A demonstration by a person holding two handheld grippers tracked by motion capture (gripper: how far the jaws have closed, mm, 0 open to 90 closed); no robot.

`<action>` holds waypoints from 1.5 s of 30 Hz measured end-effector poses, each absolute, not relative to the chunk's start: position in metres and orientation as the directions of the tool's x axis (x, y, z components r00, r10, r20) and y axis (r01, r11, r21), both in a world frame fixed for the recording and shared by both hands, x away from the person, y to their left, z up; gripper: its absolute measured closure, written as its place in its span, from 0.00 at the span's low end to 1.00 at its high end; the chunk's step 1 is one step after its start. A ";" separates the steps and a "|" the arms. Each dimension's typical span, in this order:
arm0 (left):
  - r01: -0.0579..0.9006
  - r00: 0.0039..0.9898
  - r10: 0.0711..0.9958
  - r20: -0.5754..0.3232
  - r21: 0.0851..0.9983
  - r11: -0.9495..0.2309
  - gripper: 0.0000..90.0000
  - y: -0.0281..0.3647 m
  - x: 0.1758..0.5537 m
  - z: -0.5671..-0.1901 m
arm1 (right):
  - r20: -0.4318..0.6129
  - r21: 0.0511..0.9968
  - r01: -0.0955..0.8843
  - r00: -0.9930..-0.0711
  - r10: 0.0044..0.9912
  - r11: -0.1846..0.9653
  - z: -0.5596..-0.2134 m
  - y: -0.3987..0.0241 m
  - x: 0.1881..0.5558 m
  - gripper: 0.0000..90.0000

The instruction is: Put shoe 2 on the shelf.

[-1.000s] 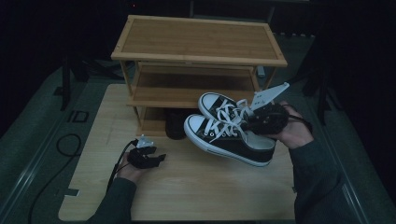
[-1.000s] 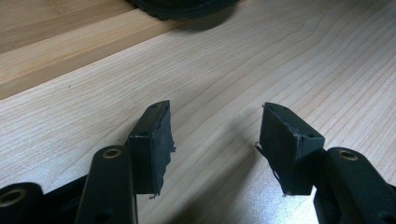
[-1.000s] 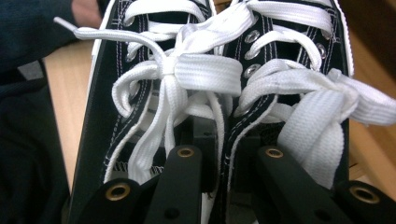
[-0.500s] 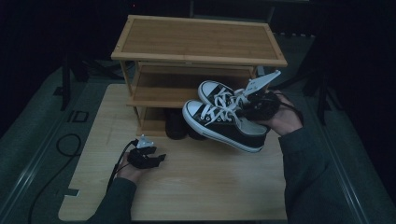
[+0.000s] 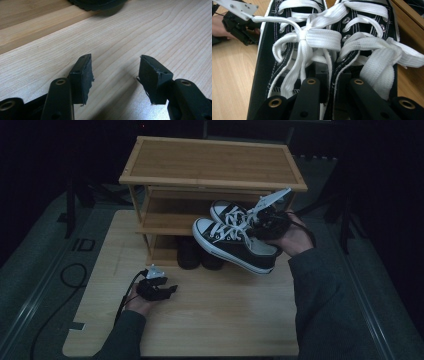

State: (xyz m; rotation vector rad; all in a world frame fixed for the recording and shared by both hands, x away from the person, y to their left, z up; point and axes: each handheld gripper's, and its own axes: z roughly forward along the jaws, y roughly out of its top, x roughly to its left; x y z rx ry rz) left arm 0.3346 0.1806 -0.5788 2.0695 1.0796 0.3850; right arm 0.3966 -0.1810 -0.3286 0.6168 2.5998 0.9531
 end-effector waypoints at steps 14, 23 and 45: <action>0.569 0.599 0.797 -0.074 0.740 -0.359 0.50 0.181 0.335 -0.579 | -0.134 0.670 0.308 -0.845 0.518 0.675 -0.330 -0.170 0.409 0.94; 0.568 0.599 0.797 -0.073 0.741 -0.359 0.50 0.181 0.335 -0.579 | -0.138 0.675 0.342 -0.813 0.566 0.654 -0.332 -0.165 0.418 0.94; 0.568 0.600 0.796 -0.073 0.740 -0.361 0.50 0.181 0.335 -0.579 | -0.186 0.712 0.422 -0.657 0.730 0.561 -0.333 -0.148 0.421 0.94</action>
